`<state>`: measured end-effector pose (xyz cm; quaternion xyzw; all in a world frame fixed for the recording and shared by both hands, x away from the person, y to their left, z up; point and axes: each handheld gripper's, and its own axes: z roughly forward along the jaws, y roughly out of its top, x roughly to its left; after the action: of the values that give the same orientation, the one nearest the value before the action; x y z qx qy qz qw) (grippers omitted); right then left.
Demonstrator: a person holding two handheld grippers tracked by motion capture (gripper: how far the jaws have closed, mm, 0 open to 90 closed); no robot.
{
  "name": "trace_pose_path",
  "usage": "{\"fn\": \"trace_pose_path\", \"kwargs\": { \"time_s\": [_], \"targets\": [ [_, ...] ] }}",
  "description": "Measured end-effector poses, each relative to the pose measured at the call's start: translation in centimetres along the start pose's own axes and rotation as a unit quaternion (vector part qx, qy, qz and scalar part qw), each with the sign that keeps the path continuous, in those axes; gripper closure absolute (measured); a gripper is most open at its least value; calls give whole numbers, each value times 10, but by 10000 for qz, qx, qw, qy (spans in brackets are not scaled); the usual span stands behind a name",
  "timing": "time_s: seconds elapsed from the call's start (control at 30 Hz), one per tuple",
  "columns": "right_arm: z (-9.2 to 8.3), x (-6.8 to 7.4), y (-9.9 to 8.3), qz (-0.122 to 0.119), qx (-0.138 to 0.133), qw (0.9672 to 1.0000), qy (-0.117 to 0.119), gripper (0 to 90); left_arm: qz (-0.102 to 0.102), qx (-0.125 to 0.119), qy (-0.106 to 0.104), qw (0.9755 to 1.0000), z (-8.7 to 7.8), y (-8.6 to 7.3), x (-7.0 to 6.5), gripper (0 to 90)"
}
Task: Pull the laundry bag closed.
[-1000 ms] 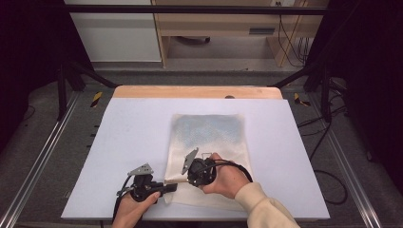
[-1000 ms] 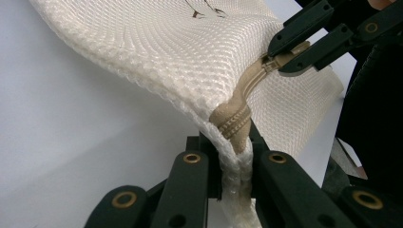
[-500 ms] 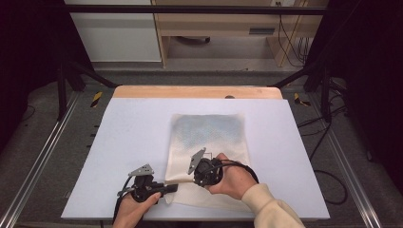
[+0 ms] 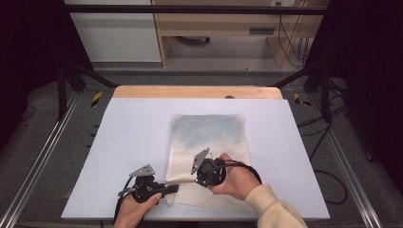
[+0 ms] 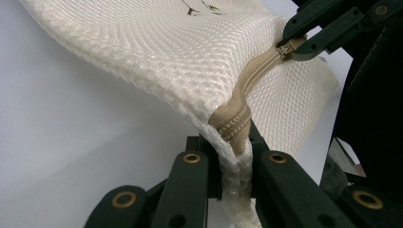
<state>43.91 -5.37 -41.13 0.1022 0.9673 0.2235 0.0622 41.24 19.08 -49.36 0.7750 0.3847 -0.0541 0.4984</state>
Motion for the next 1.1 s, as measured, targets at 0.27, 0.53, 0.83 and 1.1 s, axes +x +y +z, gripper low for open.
{"fn": "trace_pose_path", "kwargs": {
  "time_s": [0.27,0.53,0.83,1.1],
  "targets": [
    [-4,0,-5,41,-29,10000,-26,822,1,3,-2,10000,0,0,0,843],
    [-7,-1,-10,45,-31,10000,-37,822,0,4,5,10000,0,0,0,843],
    [-12,-2,-17,108,-24,9999,-67,822,20,13,24,10000,0,0,0,843],
    [-18,-3,-25,180,-53,9998,-92,822,29,24,14,10000,1,0,0,842]
  ]
}}
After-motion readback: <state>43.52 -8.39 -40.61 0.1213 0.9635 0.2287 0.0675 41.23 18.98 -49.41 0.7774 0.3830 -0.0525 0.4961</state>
